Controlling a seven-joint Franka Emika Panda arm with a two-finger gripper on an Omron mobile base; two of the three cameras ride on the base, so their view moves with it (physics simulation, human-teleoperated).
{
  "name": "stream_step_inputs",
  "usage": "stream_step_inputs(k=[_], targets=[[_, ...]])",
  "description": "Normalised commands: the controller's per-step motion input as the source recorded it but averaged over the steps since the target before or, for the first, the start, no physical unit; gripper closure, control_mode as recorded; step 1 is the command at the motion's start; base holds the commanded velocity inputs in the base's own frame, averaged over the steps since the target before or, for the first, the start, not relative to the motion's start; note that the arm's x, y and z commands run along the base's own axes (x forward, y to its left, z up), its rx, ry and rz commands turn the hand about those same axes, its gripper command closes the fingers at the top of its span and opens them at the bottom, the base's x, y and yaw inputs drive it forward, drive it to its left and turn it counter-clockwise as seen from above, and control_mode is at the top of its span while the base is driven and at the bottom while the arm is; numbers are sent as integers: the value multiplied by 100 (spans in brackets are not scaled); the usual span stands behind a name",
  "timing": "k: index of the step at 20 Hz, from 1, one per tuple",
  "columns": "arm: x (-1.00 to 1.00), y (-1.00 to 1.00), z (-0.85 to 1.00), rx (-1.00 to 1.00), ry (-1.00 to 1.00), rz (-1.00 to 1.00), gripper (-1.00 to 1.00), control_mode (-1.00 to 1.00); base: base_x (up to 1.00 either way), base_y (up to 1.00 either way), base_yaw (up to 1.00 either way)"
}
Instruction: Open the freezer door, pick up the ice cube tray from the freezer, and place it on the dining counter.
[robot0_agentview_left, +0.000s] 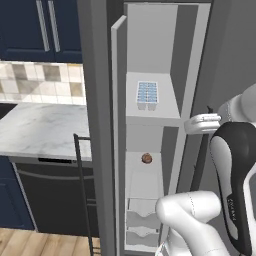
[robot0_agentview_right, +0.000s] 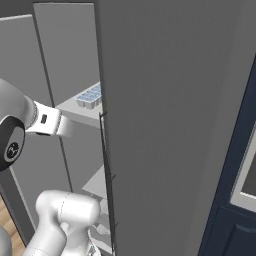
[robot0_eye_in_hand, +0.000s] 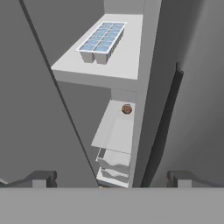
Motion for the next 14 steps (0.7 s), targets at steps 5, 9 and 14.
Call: stream_step_inputs(k=[5, 9, 14], targets=[[0, 0, 0, 0, 0, 0, -100, 100, 0, 0, 0], [-3, 4, 0, 4, 0, 0, -100, -100, 0, 1, 0], [-14, 11, 0, 18, -1, -3, -100, -100, 0, 0, 0]])
